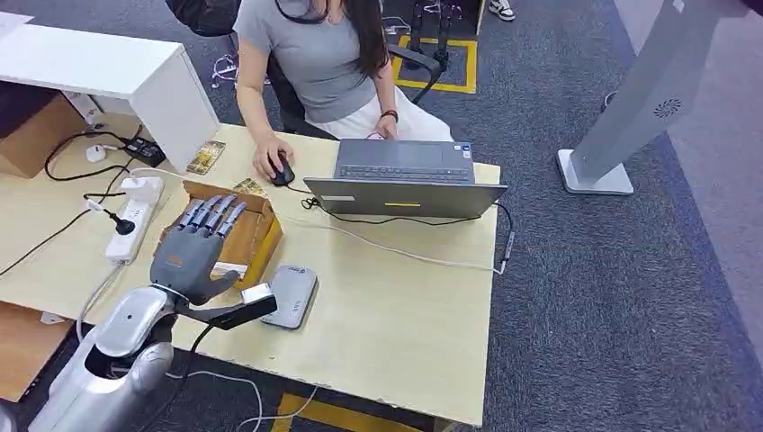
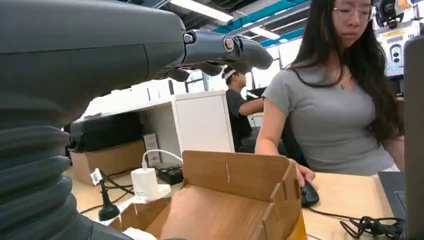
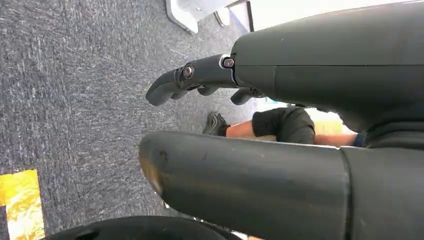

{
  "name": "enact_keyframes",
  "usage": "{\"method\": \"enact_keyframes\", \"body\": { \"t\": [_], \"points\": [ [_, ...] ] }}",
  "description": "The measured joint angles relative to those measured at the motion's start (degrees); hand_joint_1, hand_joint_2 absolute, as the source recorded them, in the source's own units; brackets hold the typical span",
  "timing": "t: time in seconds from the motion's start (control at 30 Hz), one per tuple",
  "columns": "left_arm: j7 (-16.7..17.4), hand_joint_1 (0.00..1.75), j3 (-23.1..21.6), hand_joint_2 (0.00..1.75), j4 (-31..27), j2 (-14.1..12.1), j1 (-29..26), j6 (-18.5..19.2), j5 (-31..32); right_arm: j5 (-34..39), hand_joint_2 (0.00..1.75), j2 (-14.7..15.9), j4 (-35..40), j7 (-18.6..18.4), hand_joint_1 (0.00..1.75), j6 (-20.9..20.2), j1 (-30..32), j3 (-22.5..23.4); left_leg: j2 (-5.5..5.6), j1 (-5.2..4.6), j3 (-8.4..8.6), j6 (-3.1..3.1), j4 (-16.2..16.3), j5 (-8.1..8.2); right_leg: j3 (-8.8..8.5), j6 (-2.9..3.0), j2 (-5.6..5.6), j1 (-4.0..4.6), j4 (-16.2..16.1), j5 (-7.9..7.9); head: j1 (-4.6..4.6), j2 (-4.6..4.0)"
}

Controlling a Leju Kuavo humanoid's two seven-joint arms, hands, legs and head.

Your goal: Pass the card to the sensor for recognition and then transmit it.

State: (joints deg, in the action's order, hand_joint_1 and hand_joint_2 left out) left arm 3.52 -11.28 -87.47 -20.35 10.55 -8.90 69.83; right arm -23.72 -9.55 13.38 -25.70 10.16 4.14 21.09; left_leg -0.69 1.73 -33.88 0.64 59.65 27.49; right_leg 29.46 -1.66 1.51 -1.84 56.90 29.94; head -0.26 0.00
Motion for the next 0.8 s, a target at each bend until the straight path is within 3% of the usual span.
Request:
{"method": "enact_keyframes", "body": {
  "t": [0.8],
  "points": [
    [1.2,0.0,0.0,1.75,2.2,0.0,1.0,1.2,0.4,-1.1,0.0,-0.3,1.0,-0.6,0.0,-0.3,0.3,0.8,0.0,0.0,0.0,0.0,0.0,0.0,-0.01,0.0,0.0,0.0,0.0,-0.01,0.0,0.0]
  ]
}}
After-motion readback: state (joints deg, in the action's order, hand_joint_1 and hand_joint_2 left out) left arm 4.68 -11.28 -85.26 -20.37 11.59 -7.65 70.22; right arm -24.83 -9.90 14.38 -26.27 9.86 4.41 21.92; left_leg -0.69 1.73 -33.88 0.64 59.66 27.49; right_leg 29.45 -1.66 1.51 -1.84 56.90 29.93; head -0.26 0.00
